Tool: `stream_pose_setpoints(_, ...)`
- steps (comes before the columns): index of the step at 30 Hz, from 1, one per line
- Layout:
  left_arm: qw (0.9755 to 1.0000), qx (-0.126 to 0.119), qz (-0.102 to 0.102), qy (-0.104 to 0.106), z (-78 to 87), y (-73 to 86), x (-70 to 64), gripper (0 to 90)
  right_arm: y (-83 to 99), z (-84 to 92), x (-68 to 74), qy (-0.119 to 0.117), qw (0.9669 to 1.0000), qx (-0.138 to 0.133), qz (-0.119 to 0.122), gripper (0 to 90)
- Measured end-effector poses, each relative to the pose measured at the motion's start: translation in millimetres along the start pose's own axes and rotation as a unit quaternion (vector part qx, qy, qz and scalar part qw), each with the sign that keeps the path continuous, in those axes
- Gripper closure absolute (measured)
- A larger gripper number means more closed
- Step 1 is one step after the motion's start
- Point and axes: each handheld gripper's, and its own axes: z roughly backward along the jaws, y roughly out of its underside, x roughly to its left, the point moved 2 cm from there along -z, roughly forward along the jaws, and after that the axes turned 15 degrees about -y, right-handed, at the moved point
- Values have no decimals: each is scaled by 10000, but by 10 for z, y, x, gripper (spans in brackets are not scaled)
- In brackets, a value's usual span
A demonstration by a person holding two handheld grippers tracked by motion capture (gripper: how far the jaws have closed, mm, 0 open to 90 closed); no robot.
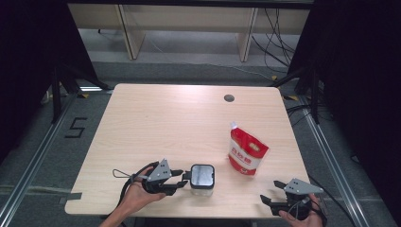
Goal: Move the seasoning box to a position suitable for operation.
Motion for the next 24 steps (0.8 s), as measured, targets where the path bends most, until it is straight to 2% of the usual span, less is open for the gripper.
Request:
stream_pose_setpoints(1, 10000, -52, 24, 3, 22, -2, 1, 532, 6, 0, 33, -1, 9998, -4, -217, 232)
stream_pose_setpoints(2, 10000, -55, 80, -3, 48, -3, -7, 514, 5, -1, 20, -7, 9999, -2, -134, 232)
stream_pose_setpoints(4, 9999, -49, 139, -23, 105, -6, -24, 457, 7, -2, 32, -31, 9998, -12, -200, 232)
stream_pose_setpoints(6, 9996, -18, 265, -6, 158, -15, -28, 398, 3, -3, -11, -26, 10000, -30, 23, 232)
stream_pose_setpoints(7, 9992, -20, 398, -17, 185, -22, -42, 377, 7, -6, -4, -9, 10000, -29, -29, 232)
stream_pose_setpoints(8, 9992, -62, 387, -52, 206, -30, -39, 370, 12, -6, 15, -2, 9999, -19, -138, 232)
stream_pose_setpoints(9, 9991, -41, 414, -19, 226, -36, -38, 360, 10, -7, -3, -15, 10000, -30, -34, 232)
stream_pose_setpoints(11, 9981, -60, 612, -71, 250, -47, -51, 329, 13, -6, 14, -27, 9999, -39, -103, 232)
stream_pose_setpoints(12, 9982, 2, 591, -93, 266, -59, -29, 303, 15, -4, 12, -26, 9999, -41, -94, 232)
stream_pose_setpoints(13, 9973, -13, 731, -83, 270, -68, -32, 286, 13, 4, -13, 16, 10000, -28, 49, 232)
stream_pose_setpoints(14, 9970, 30, 757, -156, 286, -78, -25, 280, 20, 5, -2, -1, 10000, -4, -68, 232)
stream_pose_setpoints(15, 9967, -17, 802, -154, 286, -89, -20, 268, 21, 9, -17, 36, 10000, -7, -4, 232)
stream_pose_setpoints(16, 9964, 5, 815, -250, 301, -104, -15, 262, 26, 11, -6, 28, 9999, 38, -103, 232)
stream_pose_setpoints(17, 9969, -14, 758, -212, 308, -115, 4, 265, 26, 8, -18, 23, 10000, 40, -26, 232)
stream_pose_setpoints(18, 9958, 2, 879, -247, 321, -123, -1, 273, 26, 10, -16, 47, 10000, 30, 0, 232)
stream_pose_setpoints(21, 9955, -40, 891, -335, 360, -149, 14, 301, 36, 4, 2, -6, 9999, -26, -128, 232)
stream_pose_setpoints(22, 9948, -43, 934, -411, 373, -159, 11, 316, 37, 11, -22, 23, 10000, 12, -24, 232)
stream_pose_setpoints(23, 9954, -66, 868, -391, 383, -176, 24, 328, 39, 7, -27, -5, 10000, -7, 2, 232)
stream_pose_setpoints(24, 9949, -97, 919, -392, 384, -186, 17, 331, 46, 10, -10, 0, 9999, -17, -125, 232)
